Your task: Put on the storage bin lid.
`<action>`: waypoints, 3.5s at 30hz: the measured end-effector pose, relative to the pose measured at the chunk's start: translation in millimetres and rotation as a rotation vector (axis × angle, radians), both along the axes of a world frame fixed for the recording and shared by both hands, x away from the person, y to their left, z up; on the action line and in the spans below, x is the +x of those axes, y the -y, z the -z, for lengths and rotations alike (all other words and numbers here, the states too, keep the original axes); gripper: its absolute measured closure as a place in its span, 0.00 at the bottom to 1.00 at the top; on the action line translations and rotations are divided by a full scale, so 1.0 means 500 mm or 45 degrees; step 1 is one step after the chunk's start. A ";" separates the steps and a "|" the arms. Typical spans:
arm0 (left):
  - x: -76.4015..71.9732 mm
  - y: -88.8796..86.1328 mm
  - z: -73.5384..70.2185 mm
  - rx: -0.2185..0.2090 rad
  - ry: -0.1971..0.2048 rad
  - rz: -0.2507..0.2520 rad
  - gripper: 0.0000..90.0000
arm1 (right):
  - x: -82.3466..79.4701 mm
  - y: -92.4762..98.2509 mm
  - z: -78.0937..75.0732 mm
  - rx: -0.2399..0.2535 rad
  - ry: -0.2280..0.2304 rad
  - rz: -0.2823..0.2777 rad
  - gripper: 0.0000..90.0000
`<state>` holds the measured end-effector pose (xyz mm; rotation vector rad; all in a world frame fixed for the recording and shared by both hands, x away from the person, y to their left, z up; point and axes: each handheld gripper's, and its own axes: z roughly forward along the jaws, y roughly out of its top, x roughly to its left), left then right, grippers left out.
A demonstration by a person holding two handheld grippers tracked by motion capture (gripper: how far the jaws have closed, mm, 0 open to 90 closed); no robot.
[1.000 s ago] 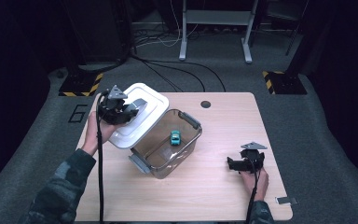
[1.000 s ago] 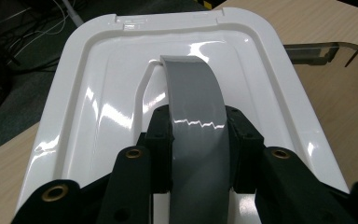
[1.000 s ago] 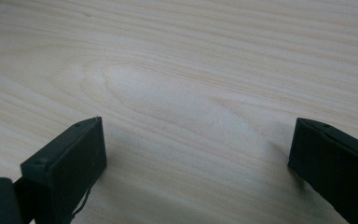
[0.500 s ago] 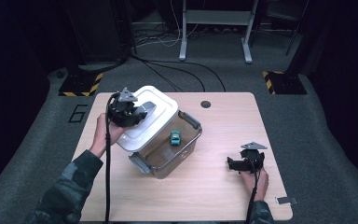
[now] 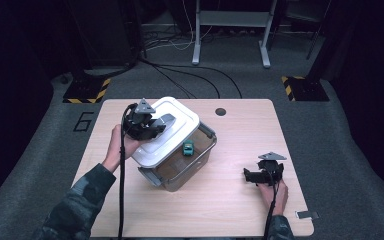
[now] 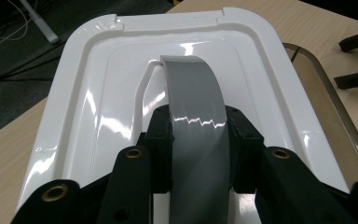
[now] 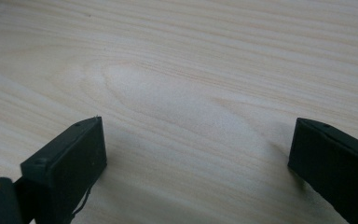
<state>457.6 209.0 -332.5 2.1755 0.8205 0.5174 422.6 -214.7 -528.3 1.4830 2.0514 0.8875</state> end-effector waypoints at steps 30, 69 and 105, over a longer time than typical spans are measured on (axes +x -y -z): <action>-0.004 0.089 0.083 -0.044 -0.140 0.103 0.74 | 0.000 0.000 0.000 0.001 0.002 0.002 0.04; -0.016 0.073 0.061 -0.066 -0.191 0.124 0.37 | 0.000 0.000 0.000 0.000 0.002 0.002 0.04; -0.029 -0.163 0.006 -0.069 -0.122 -0.131 0.08 | -0.001 0.000 0.000 0.001 0.003 0.004 0.05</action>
